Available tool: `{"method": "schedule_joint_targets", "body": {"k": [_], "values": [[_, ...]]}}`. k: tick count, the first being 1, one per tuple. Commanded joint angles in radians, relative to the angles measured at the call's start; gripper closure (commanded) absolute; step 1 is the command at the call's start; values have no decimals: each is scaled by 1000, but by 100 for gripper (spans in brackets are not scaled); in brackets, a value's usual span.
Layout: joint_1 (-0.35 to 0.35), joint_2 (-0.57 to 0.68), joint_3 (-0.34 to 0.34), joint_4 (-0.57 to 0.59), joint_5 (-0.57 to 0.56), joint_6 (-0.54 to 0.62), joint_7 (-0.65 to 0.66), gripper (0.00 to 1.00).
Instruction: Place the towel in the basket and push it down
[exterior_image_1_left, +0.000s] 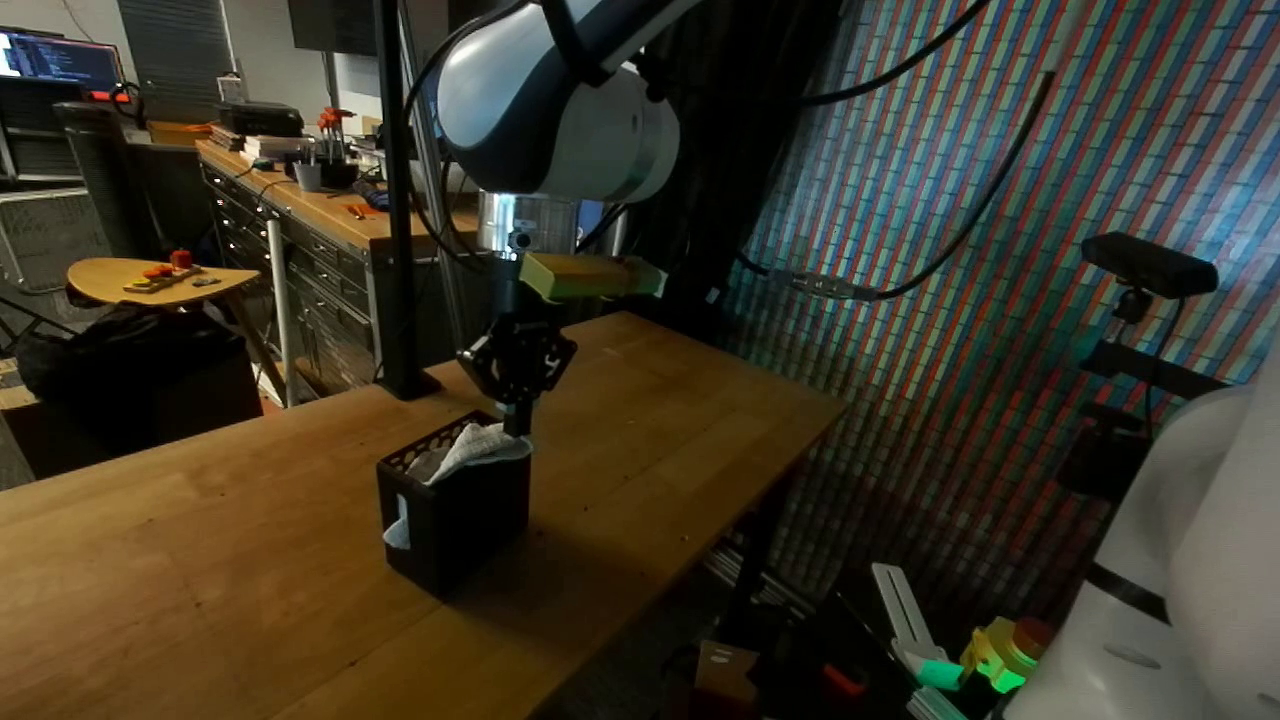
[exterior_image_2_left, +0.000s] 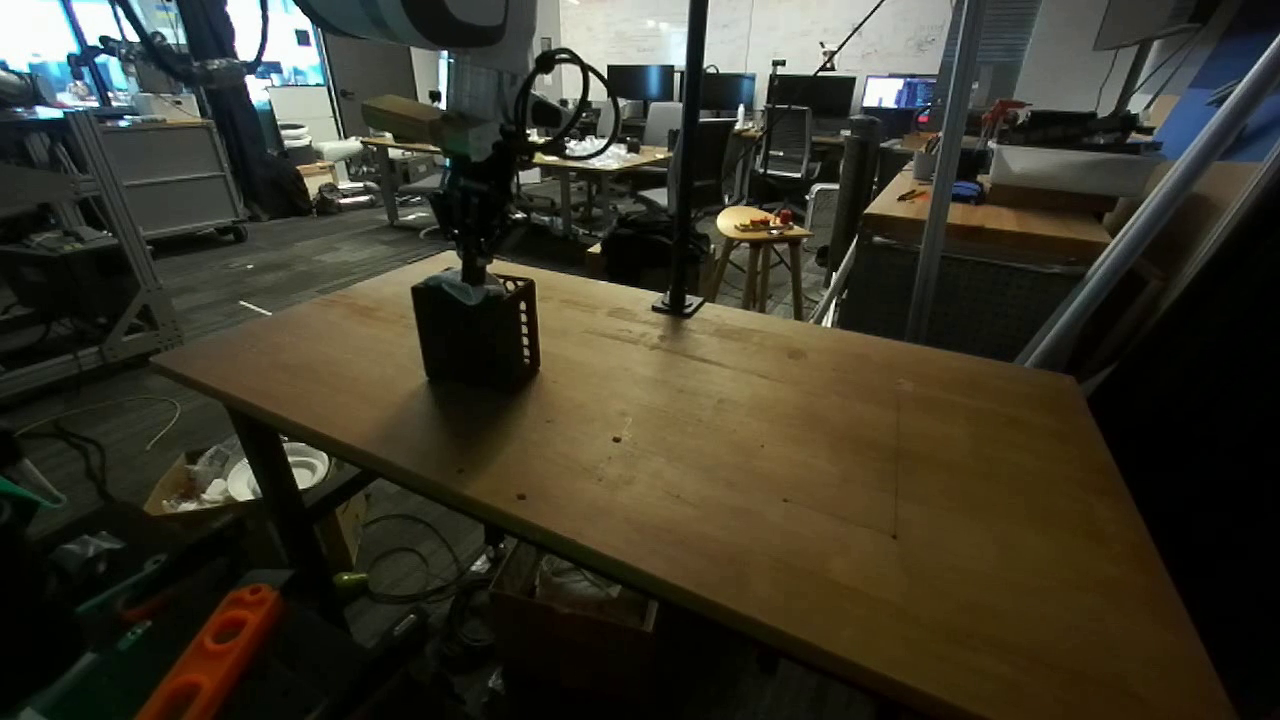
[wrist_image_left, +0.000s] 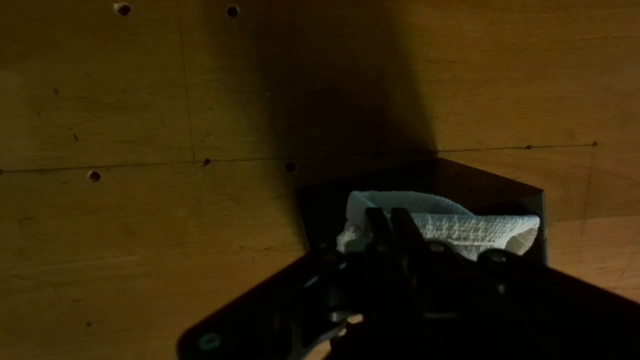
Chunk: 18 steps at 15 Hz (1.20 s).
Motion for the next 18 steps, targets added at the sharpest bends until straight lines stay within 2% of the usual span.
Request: {"method": "schedule_joint_targets", "body": {"k": [1,9,18], "values": [[21,19,11,70,-16,-18,-24,98],[49,123,41,211,-6,-25,-83,98],[40,176,42,211,-15,-31,-119,98]]}}
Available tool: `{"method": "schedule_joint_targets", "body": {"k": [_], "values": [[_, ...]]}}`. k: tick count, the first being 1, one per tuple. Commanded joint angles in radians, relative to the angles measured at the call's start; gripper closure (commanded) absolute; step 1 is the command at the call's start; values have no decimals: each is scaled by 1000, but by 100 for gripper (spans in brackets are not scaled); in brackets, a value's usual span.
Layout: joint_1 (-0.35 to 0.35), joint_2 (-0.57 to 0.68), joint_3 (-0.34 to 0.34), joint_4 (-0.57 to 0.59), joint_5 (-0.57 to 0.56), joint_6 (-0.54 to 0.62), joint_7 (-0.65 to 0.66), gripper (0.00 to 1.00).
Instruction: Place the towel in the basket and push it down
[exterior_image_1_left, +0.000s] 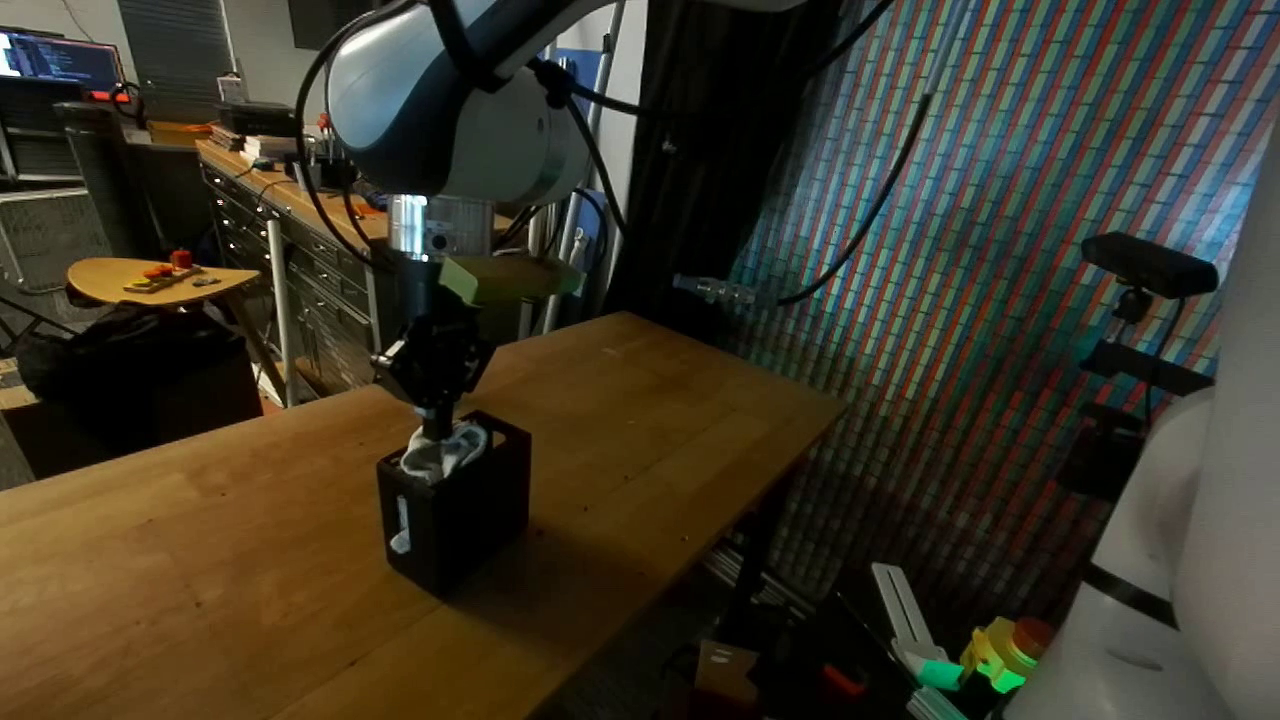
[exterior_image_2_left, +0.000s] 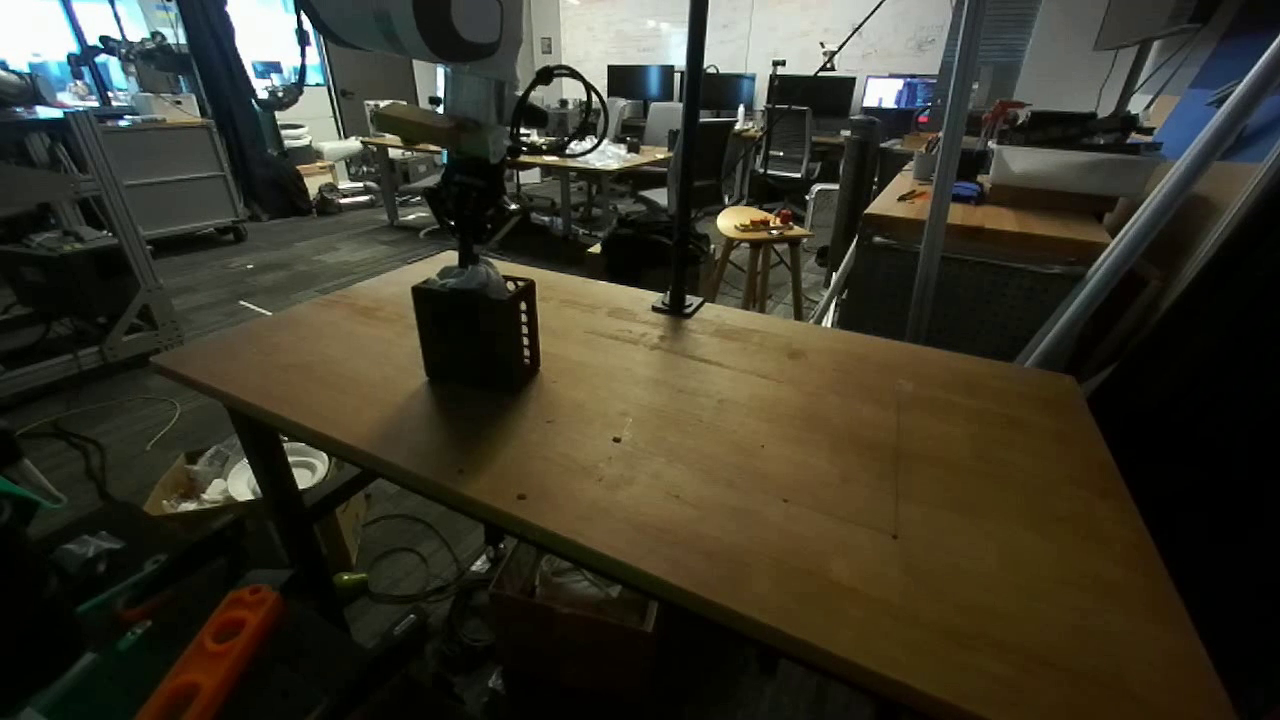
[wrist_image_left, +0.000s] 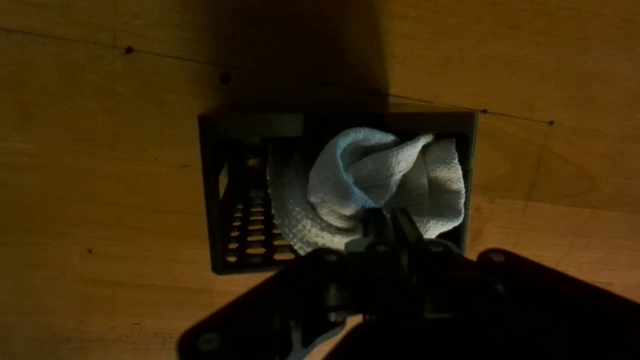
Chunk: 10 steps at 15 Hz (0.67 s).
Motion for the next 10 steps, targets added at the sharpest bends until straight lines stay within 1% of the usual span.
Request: {"method": "schedule_joint_targets", "body": {"k": [1,4,10], "values": [[-10,17,-7,17,-10,-32,-38,98],[-18,41,-7,16,1,-37,-67,98],[-23,129,23,32,43,-34,-156,98]]}}
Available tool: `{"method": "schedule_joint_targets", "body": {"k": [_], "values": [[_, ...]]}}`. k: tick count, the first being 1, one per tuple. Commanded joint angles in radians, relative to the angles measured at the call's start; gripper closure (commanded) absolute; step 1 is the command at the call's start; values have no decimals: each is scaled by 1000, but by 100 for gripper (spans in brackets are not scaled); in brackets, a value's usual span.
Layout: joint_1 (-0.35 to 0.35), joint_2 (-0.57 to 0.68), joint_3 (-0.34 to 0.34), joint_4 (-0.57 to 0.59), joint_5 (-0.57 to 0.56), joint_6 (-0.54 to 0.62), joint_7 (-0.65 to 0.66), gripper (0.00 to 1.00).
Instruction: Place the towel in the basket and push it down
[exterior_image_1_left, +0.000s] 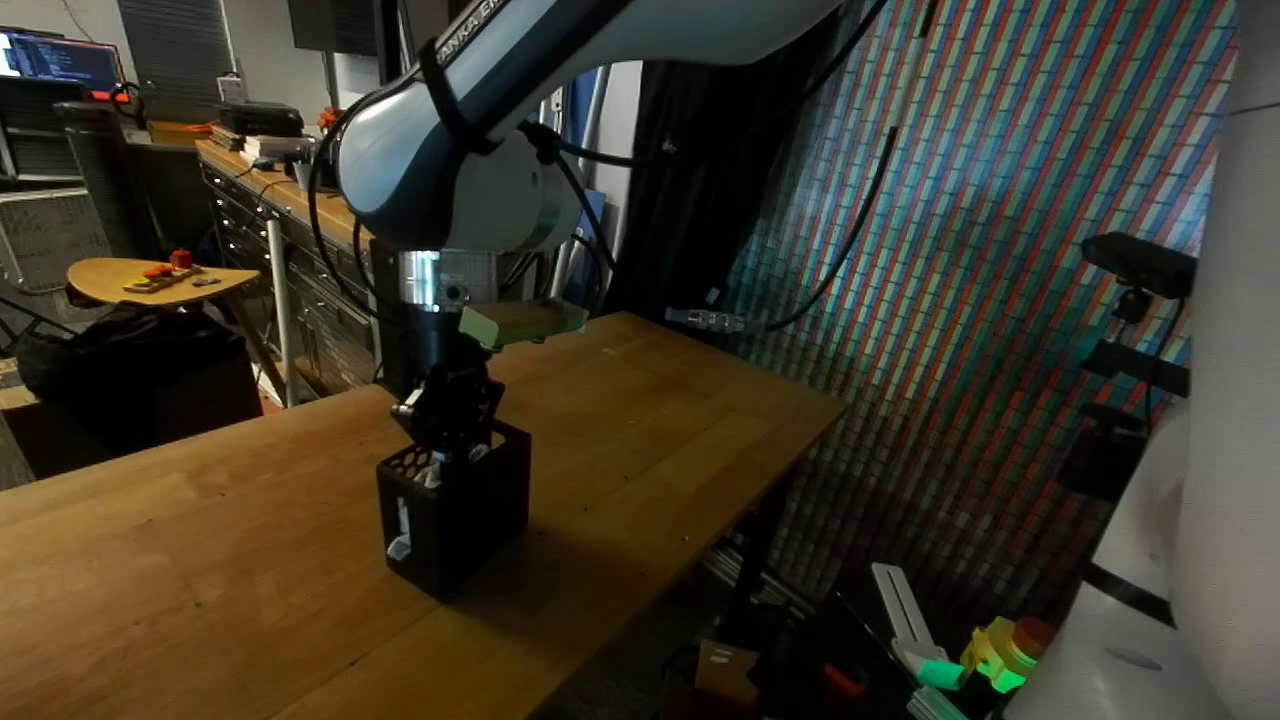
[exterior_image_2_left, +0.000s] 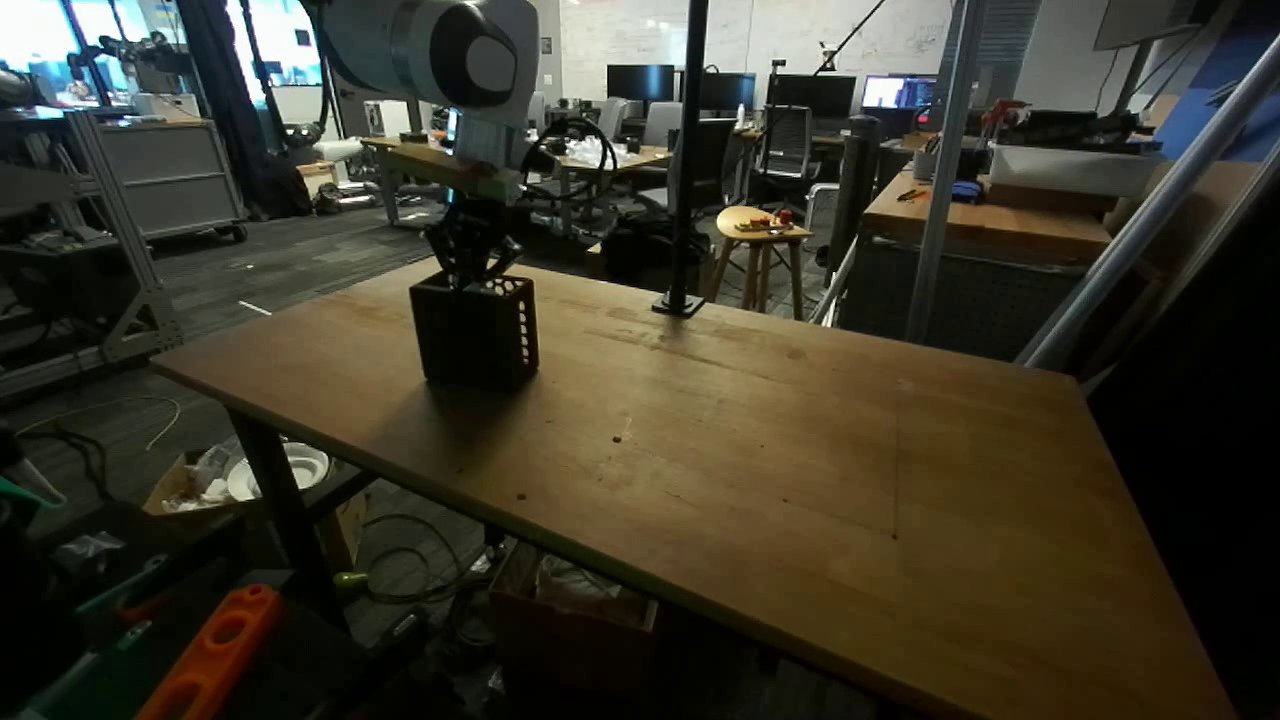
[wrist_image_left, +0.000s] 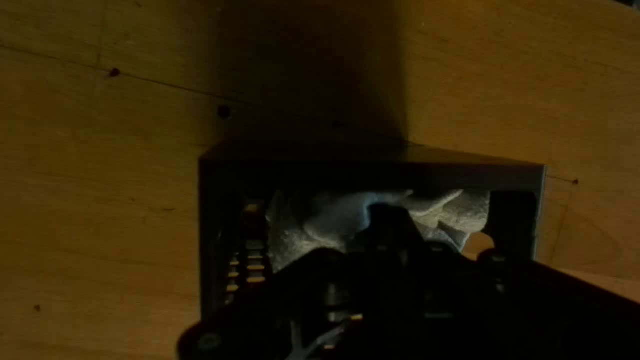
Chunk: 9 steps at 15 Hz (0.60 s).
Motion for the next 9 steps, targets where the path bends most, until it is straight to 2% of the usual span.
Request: {"method": "schedule_joint_targets", "body": {"k": [1,9], "values": [[-11,68,29,39,42,-18,-79,98],[-13,175,97,106,135,-76,-199,98]]}}
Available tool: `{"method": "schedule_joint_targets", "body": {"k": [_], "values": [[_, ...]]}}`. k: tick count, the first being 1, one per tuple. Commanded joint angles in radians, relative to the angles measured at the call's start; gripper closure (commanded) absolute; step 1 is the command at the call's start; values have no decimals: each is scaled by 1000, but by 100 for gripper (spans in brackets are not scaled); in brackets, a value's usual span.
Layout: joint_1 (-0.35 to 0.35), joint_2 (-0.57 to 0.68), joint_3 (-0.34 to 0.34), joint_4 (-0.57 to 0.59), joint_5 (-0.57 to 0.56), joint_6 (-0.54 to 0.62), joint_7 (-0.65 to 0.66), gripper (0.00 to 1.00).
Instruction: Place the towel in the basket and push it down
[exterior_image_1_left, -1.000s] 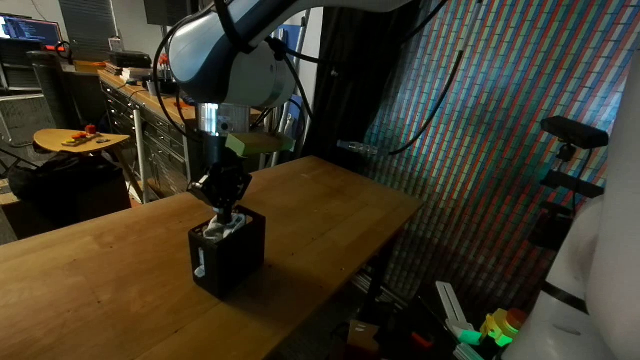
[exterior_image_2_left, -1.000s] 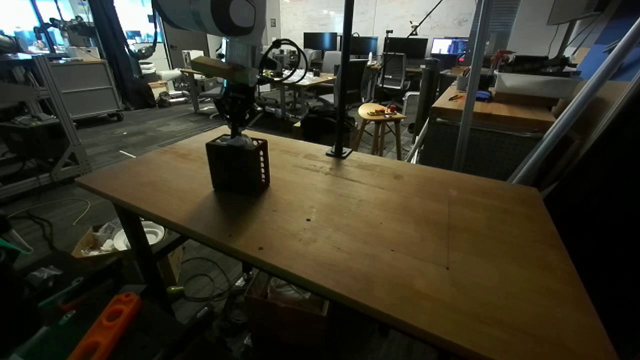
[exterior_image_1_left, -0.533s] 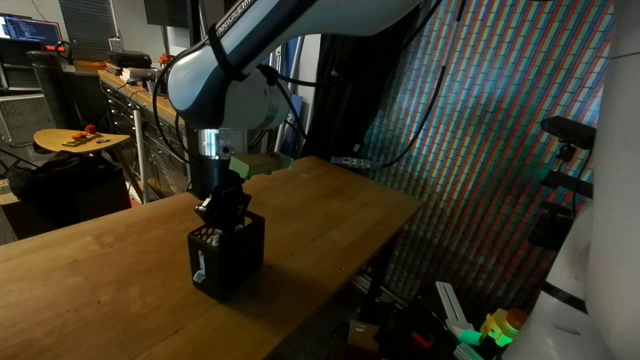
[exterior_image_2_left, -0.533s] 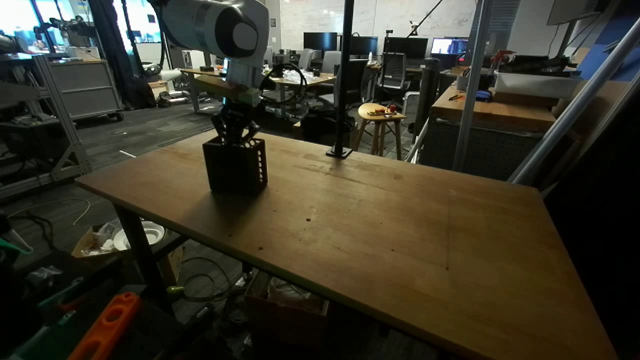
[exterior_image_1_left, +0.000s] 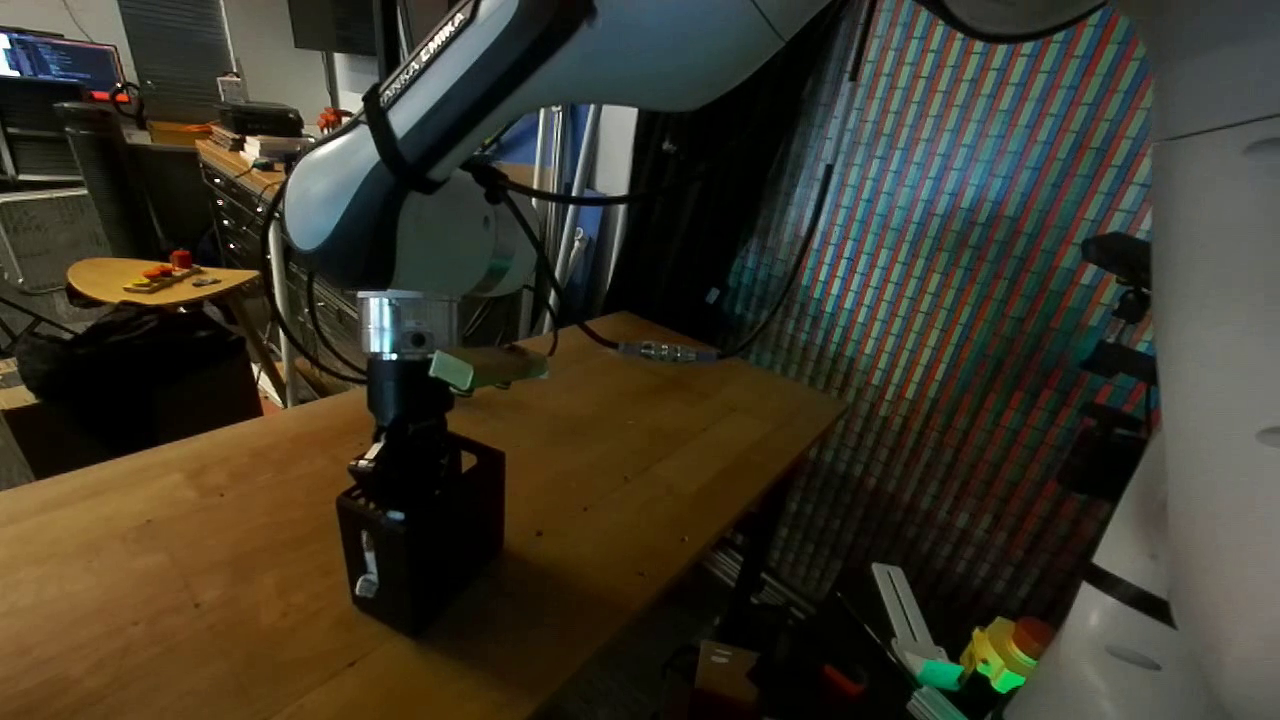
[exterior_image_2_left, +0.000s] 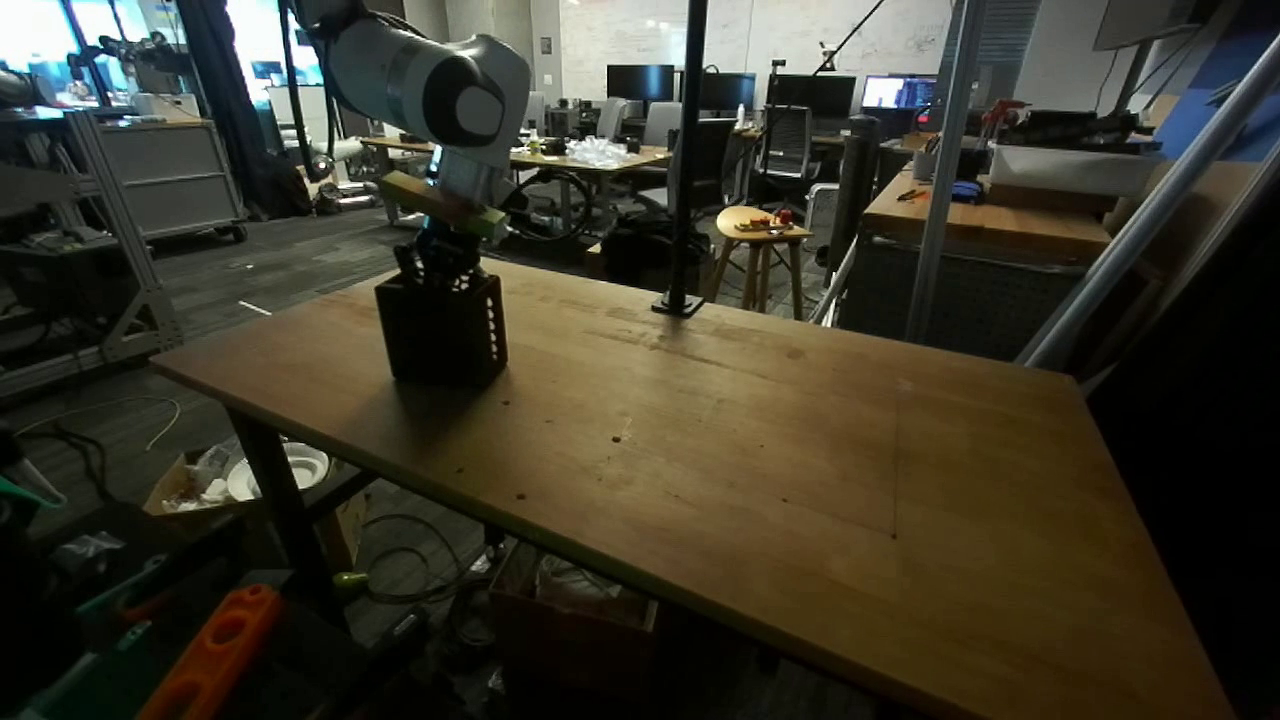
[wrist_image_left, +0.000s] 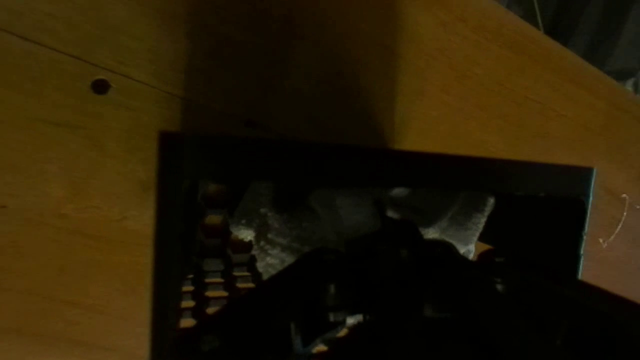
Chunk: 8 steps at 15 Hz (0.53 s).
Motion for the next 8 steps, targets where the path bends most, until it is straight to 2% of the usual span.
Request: {"method": "schedule_joint_targets", "body": {"k": [1,8], "values": [[-12,63,34,47,49,-39,-53,98],[-15,26,25,43,54,-53,-42,98]]}}
